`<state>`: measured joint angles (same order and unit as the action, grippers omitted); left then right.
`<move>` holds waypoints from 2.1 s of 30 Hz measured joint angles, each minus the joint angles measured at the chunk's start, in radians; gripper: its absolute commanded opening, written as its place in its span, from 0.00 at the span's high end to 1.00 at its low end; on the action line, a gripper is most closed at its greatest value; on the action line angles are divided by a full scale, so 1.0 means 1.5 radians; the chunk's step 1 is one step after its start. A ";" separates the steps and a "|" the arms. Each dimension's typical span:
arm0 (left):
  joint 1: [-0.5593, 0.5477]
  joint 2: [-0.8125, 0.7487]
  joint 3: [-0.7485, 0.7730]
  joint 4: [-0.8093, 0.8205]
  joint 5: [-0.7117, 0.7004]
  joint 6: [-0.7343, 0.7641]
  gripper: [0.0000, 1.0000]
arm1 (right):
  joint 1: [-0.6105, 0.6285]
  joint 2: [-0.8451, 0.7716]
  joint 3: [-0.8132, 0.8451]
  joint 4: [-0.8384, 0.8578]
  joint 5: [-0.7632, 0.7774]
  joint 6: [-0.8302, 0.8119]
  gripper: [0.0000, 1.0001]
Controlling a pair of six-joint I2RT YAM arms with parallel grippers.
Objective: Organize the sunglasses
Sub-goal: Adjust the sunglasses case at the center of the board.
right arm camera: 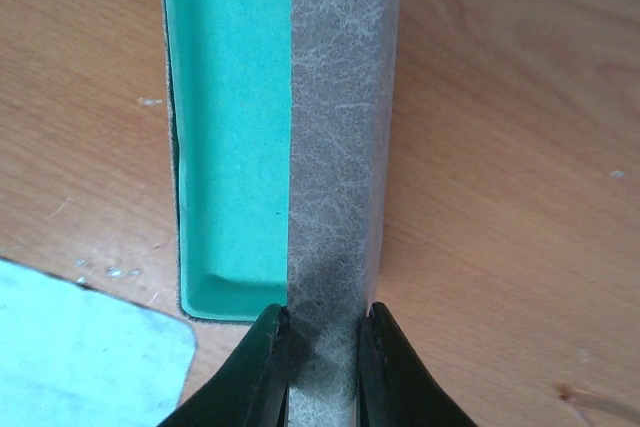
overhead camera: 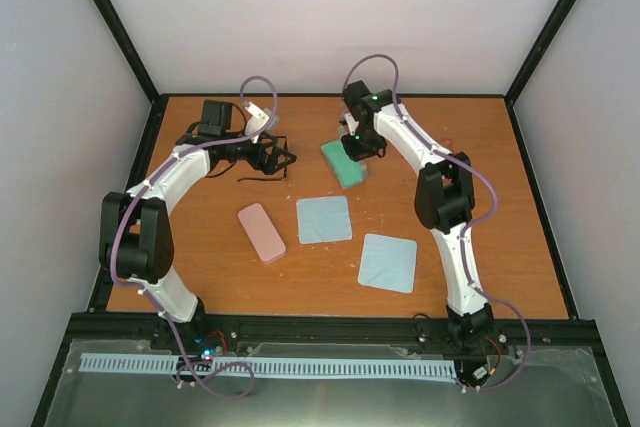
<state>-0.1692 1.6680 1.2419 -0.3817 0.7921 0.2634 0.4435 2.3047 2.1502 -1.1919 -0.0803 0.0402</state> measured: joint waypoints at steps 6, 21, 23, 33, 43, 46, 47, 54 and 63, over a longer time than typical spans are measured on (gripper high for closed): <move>0.000 0.000 0.000 0.000 -0.002 0.000 0.01 | 0.031 0.001 0.008 0.027 0.126 -0.055 0.97; 0.002 0.008 0.006 -0.011 -0.001 0.018 0.00 | -0.006 -0.043 -0.060 0.141 0.115 -0.282 0.97; 0.006 0.016 0.010 -0.016 0.006 0.025 0.00 | -0.010 -0.059 -0.083 0.149 0.096 -0.320 0.97; 0.017 0.041 0.028 -0.043 0.030 0.051 0.00 | -0.012 -0.129 -0.184 0.232 0.045 -0.559 0.97; 0.019 0.056 0.052 -0.055 0.034 0.058 0.01 | -0.012 -0.077 -0.138 0.241 0.042 -0.730 0.97; 0.019 0.065 0.056 -0.060 0.034 0.059 0.01 | -0.016 -0.046 -0.109 0.240 0.034 -0.759 0.97; 0.019 0.068 0.058 -0.061 0.034 0.058 0.01 | -0.016 -0.042 -0.105 0.239 0.030 -0.766 0.97; 0.019 0.082 0.070 -0.062 0.034 0.058 0.00 | -0.023 -0.031 -0.095 0.238 0.008 -0.790 0.80; 0.019 0.093 0.083 -0.063 0.034 0.058 0.00 | -0.023 -0.029 -0.095 0.246 0.006 -0.767 0.62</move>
<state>-0.1410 1.8072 1.3659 -0.4759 0.8425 0.3511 0.4084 2.2608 2.0071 -0.8227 -0.0719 -1.1107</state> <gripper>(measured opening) 0.995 0.366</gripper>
